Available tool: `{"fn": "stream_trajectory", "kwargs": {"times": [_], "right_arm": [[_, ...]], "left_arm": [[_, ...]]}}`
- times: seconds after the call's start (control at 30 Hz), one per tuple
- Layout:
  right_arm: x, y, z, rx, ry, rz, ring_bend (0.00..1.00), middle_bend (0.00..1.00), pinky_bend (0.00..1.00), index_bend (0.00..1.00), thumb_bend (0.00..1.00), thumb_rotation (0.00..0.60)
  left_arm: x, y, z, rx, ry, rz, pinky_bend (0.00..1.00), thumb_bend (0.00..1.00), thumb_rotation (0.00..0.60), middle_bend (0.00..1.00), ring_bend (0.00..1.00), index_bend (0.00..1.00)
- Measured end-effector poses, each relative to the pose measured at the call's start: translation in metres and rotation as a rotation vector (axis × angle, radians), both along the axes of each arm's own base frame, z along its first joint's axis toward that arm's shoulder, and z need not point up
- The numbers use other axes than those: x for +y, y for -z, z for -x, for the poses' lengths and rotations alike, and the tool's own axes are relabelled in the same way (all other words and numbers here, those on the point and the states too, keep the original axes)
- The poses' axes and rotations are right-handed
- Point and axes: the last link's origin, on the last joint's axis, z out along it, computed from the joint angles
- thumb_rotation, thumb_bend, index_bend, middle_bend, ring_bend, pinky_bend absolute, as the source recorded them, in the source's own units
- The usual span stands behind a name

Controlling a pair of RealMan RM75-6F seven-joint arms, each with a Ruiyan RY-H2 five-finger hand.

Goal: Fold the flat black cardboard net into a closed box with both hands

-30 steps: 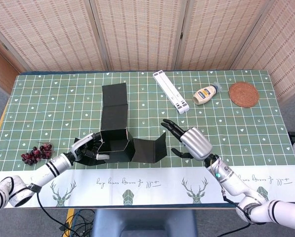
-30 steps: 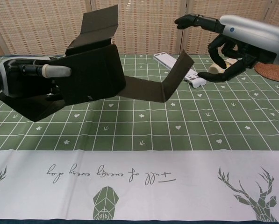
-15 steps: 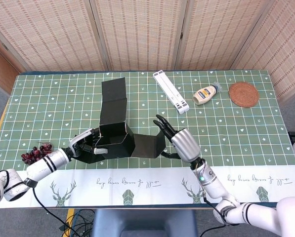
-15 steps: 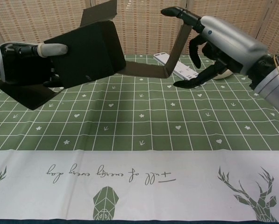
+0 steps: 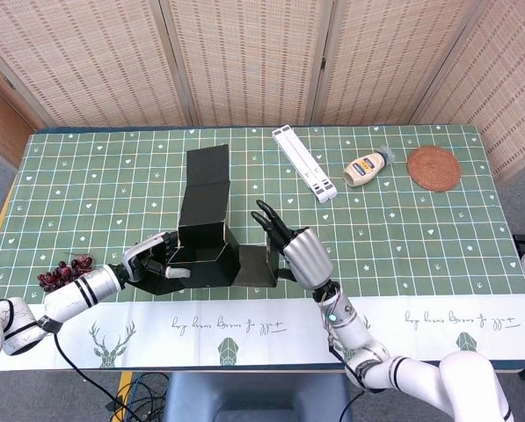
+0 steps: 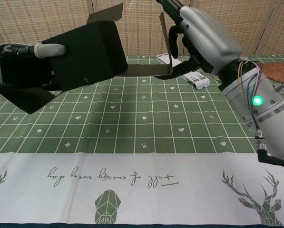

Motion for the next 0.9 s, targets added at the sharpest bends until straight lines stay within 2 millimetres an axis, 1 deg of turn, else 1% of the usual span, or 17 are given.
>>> {"fn": "stream_trajectory", "kwargs": {"times": [0.2,0.47,0.67,0.8,0.9], "right_arm": [[-0.005,-0.005,-0.009,0.032,-0.042,0.004,0.69,0.00,1.00,0.00,0.17,0.600],[-0.008,-0.005,-0.016,0.096,-0.051,-0.046,0.69,0.00,1.00,0.00,0.17,0.600],[-0.005,0.005,-0.019,0.182,-0.093,-0.075,0.69,0.05,1.00,0.00,0.18,0.600],[-0.002,0.014,-0.017,0.253,-0.128,-0.094,0.70,0.11,1.00,0.00,0.24,0.600],[0.000,0.020,-0.013,0.299,-0.140,-0.110,0.71,0.14,1.00,0.00,0.27,0.600]], "left_arm": [[0.001,0.004,0.004,0.084,0.069,-0.063,0.80,0.07,0.600,0.22,0.52,0.22],[0.003,0.013,0.004,0.157,0.107,-0.111,0.80,0.07,0.600,0.22,0.52,0.22],[0.002,0.024,0.004,0.216,0.146,-0.147,0.80,0.07,0.600,0.22,0.53,0.22],[0.000,0.032,0.004,0.258,0.181,-0.173,0.80,0.07,0.600,0.22,0.52,0.22],[-0.002,0.039,0.005,0.292,0.209,-0.194,0.80,0.07,0.600,0.22,0.52,0.22]]}}
